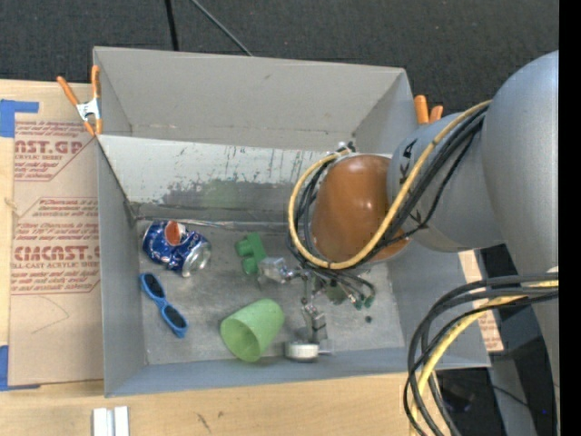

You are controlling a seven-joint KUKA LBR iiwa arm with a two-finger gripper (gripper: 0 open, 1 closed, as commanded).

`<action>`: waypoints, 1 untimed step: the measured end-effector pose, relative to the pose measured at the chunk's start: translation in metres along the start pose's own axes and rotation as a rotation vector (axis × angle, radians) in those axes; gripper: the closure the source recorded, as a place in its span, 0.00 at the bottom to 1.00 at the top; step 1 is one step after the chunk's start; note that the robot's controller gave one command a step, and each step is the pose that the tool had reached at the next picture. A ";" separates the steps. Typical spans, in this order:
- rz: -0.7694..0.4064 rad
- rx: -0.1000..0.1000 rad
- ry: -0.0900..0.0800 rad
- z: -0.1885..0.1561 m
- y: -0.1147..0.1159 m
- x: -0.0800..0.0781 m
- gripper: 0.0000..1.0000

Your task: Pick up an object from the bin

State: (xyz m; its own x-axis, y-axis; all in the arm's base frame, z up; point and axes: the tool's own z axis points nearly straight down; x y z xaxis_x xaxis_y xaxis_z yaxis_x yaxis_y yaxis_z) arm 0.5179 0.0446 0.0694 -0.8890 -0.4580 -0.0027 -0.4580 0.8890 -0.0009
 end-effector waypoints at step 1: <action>-0.185 0.011 -0.026 -0.011 0.013 0.025 0.00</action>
Offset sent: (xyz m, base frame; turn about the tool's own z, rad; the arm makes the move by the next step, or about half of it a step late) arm -0.0362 -0.0017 0.0065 -0.1843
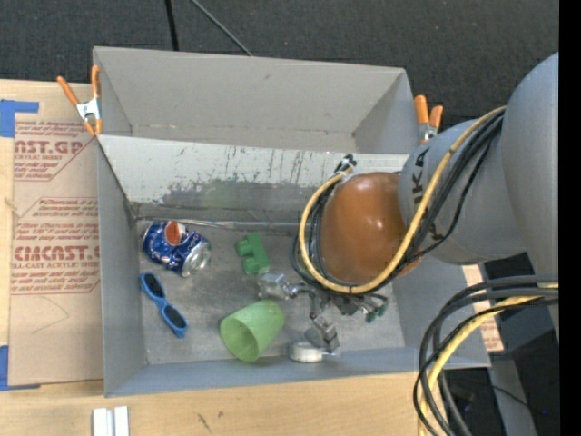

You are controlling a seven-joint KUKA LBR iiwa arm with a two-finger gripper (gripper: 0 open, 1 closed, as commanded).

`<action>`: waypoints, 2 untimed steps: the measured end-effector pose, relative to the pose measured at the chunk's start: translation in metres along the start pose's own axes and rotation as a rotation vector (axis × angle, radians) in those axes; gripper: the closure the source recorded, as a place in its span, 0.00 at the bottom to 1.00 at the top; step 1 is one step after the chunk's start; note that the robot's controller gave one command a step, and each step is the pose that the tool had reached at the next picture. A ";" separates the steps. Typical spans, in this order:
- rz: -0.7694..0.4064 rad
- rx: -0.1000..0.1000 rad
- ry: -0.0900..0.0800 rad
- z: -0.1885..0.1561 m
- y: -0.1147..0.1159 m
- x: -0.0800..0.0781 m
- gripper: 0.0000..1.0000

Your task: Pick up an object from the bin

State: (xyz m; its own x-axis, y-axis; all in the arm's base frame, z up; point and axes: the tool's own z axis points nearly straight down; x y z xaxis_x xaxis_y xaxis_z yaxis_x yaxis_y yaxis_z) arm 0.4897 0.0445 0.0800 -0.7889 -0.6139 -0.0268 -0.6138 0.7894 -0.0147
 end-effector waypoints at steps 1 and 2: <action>-0.077 -0.004 0.006 0.003 0.002 -0.001 0.00; -0.240 -0.010 0.019 -0.130 -0.069 0.025 0.00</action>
Offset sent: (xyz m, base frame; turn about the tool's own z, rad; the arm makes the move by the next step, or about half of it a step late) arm -0.0069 0.0004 -0.0069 -0.0764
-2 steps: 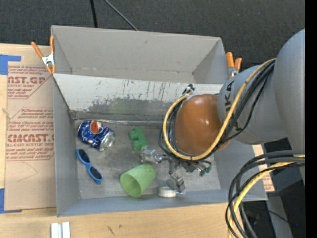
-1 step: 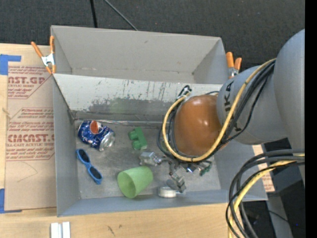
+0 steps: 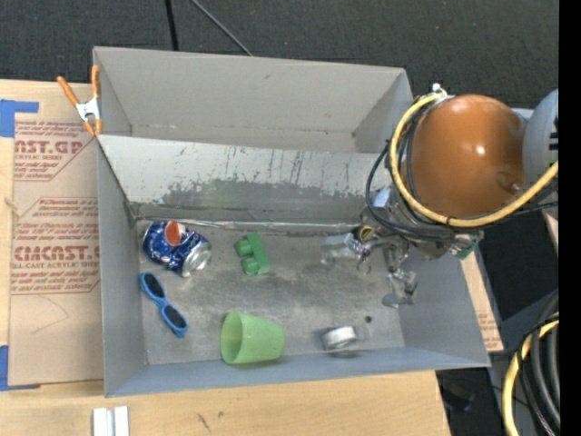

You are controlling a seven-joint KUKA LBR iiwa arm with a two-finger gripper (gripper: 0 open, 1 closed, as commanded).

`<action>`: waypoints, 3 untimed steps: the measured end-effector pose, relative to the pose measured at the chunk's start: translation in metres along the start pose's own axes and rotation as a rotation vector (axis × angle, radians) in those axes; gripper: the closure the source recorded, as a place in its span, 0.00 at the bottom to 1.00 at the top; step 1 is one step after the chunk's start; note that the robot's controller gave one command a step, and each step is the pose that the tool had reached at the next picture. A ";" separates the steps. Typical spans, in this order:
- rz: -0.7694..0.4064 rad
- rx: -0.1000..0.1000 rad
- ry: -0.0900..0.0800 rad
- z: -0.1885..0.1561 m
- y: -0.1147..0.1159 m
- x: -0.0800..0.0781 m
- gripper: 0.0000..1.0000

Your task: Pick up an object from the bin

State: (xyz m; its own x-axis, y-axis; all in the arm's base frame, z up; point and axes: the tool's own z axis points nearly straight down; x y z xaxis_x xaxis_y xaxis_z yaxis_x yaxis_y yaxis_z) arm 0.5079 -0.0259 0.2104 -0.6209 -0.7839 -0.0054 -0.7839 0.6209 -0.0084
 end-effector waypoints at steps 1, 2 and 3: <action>-0.203 -0.007 -0.003 0.020 -0.023 -0.103 0.00; -0.151 -0.018 0.008 0.098 0.018 -0.076 0.00; -0.155 -0.003 0.001 0.067 -0.031 -0.065 0.00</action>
Offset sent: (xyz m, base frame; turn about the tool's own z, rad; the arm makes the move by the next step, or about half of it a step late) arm 0.0804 0.0633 -0.0182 -0.2016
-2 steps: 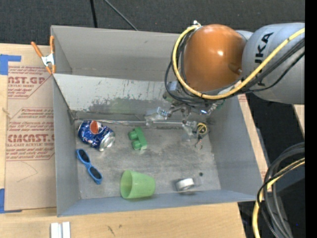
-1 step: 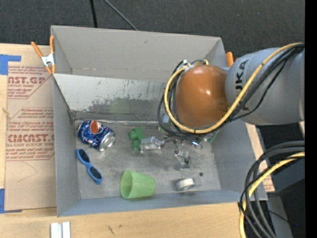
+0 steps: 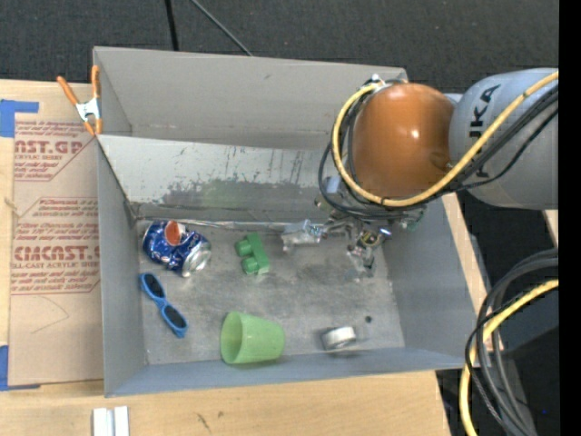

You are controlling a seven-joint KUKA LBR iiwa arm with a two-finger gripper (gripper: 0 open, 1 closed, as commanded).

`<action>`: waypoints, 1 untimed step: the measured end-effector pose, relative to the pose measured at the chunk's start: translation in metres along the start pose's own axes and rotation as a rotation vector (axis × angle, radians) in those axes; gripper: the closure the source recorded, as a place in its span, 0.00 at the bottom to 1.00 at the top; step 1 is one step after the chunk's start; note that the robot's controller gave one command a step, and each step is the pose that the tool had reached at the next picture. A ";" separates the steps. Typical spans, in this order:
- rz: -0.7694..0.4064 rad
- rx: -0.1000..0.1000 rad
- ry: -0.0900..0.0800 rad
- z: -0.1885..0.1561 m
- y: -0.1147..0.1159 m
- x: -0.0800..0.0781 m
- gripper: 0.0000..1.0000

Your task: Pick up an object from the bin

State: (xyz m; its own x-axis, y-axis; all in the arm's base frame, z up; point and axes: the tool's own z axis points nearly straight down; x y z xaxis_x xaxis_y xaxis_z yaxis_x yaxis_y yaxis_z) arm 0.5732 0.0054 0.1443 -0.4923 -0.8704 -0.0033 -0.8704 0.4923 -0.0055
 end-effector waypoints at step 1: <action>-0.163 -0.003 0.003 -0.020 -0.052 0.111 0.00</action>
Offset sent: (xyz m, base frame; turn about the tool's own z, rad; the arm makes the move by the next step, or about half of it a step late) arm -0.0098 -0.1181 0.0205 -0.1711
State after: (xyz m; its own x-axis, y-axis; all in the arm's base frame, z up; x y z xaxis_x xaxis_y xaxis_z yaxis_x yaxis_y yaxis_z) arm 0.5634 -0.1165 0.1646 -0.3445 -0.9388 0.0007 -0.9388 0.3445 -0.0027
